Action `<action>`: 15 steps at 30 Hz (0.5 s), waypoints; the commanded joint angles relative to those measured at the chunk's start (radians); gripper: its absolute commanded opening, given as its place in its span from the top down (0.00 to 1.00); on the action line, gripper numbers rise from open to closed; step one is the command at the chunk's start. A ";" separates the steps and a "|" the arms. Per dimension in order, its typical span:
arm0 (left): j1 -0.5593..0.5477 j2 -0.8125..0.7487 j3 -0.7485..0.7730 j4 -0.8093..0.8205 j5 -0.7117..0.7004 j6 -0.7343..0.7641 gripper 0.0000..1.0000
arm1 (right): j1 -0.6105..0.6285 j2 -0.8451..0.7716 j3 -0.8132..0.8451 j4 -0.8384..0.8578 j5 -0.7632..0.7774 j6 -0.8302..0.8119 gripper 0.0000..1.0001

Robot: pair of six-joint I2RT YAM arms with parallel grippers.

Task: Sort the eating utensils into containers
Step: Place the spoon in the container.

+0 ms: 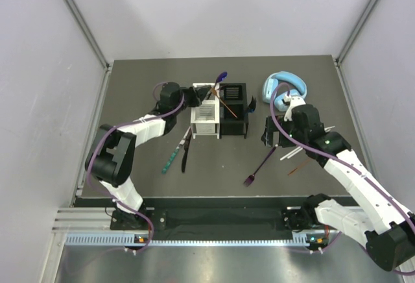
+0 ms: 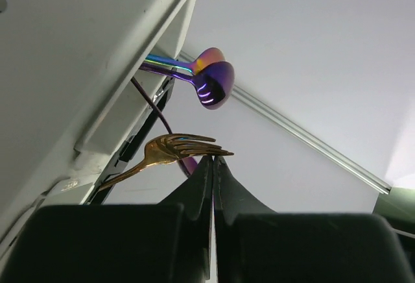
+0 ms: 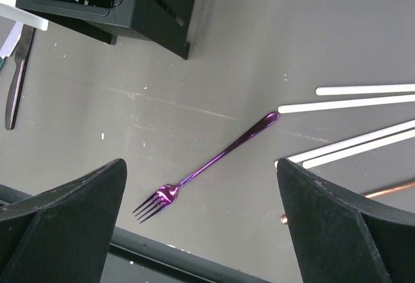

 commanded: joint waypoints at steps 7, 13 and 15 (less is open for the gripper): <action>0.028 0.049 -0.024 0.116 -0.023 -0.479 1.00 | -0.014 -0.002 -0.011 0.032 0.009 0.011 0.00; 0.051 0.096 -0.013 0.307 -0.013 -0.421 1.00 | -0.014 -0.014 -0.014 0.042 0.012 0.002 0.00; 0.069 0.100 -0.012 0.358 -0.013 -0.381 1.00 | -0.014 -0.025 -0.023 0.063 0.019 0.006 0.00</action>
